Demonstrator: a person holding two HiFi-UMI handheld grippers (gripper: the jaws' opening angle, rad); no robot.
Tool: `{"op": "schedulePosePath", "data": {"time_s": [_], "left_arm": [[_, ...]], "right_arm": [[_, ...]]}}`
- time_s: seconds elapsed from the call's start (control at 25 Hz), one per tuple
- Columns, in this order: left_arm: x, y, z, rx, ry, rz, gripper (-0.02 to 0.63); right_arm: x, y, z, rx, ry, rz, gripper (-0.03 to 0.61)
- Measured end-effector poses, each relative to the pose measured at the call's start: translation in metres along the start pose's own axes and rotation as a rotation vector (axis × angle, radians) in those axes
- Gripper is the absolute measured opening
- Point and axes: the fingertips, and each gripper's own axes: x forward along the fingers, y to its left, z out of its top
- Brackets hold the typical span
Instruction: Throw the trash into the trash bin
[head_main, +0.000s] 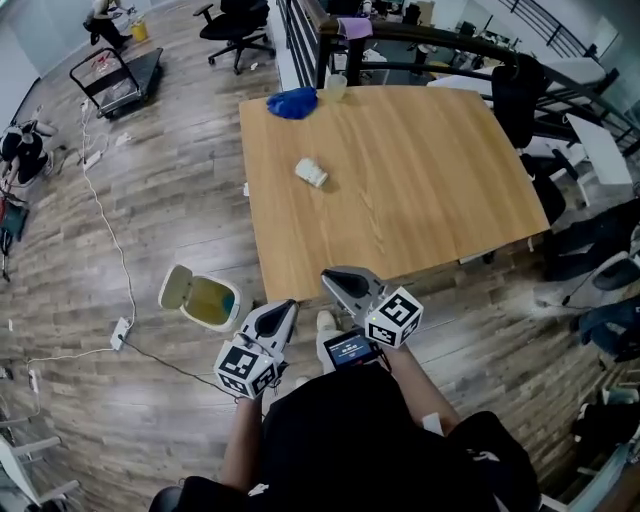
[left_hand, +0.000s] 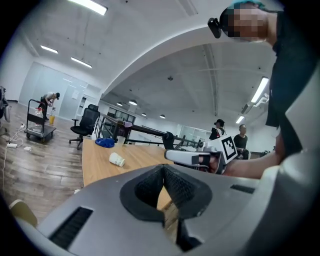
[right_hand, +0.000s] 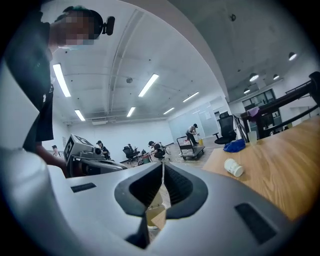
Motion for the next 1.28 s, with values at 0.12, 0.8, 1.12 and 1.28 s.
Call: {"op": "schedulePosePath", "data": {"time_s": [0.12, 0.8, 1.12, 1.28], "left_arm": [[0.034, 0.015, 0.014, -0.001, 0.024, 0.003, 0.008], [0.153, 0.132, -0.007, -0.052, 0.126, 0.064, 0.008], [0.255, 0.217, -0.015, 0.173, 0.232, 0.147, 0.375], [0.301, 0.246, -0.028, 0.325, 0.283, 0.171, 0.560]], "right_arm": [[0.014, -0.038, 0.010, 0.028, -0.009, 0.012, -0.002], [0.039, -0.139, -0.023, 0.176, 0.056, -0.078, -0.002], [0.047, -0.188, -0.040, 0.212, 0.083, -0.133, -0.002], [0.049, -0.216, -0.037, 0.217, 0.062, -0.154, -0.002]]}}
